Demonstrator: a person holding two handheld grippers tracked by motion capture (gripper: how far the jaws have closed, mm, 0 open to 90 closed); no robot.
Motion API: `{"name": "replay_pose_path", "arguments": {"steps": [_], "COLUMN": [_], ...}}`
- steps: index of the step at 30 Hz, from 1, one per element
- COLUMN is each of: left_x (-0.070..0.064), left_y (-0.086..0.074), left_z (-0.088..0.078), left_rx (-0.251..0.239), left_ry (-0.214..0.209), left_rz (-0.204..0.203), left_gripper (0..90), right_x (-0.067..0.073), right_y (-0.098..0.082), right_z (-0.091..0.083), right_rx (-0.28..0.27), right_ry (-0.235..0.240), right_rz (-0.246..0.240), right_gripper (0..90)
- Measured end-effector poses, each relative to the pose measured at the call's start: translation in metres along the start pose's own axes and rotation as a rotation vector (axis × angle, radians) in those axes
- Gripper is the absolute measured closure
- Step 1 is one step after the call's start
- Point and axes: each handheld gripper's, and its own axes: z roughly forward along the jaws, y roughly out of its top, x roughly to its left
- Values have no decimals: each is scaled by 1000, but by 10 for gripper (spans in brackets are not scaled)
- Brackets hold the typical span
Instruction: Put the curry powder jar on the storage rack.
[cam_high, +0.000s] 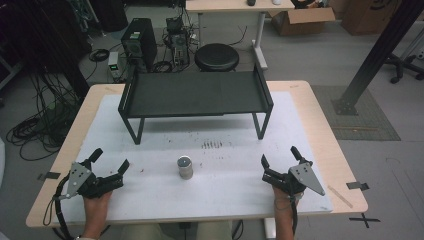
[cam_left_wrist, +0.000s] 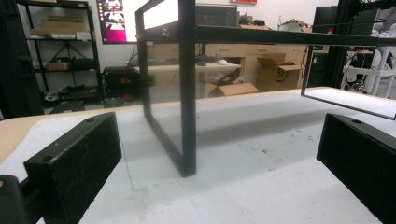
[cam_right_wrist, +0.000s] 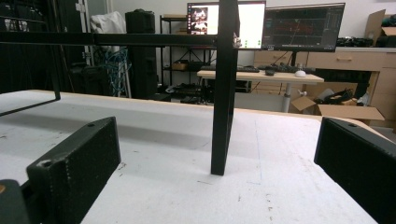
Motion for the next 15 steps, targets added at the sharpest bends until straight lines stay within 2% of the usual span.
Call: {"name": "replay_pose_path", "arguments": {"steps": [7,11,15], "left_x": [1,0,1], "left_y": [0,0,0], "left_z": [0,0,0], "left_rx": [-2,4,2], "left_ry": [-2,-5,-6], "left_rz": [-7,3,-7], "left_gripper": [2,2,2], "right_x": [0,0,0], "right_y": [0,0,0], "right_z": [0,0,0], "right_rx": [2,3,4], "right_ry": [0,0,1], "right_rz": [0,1,2], "right_gripper": [0,0,0]}}
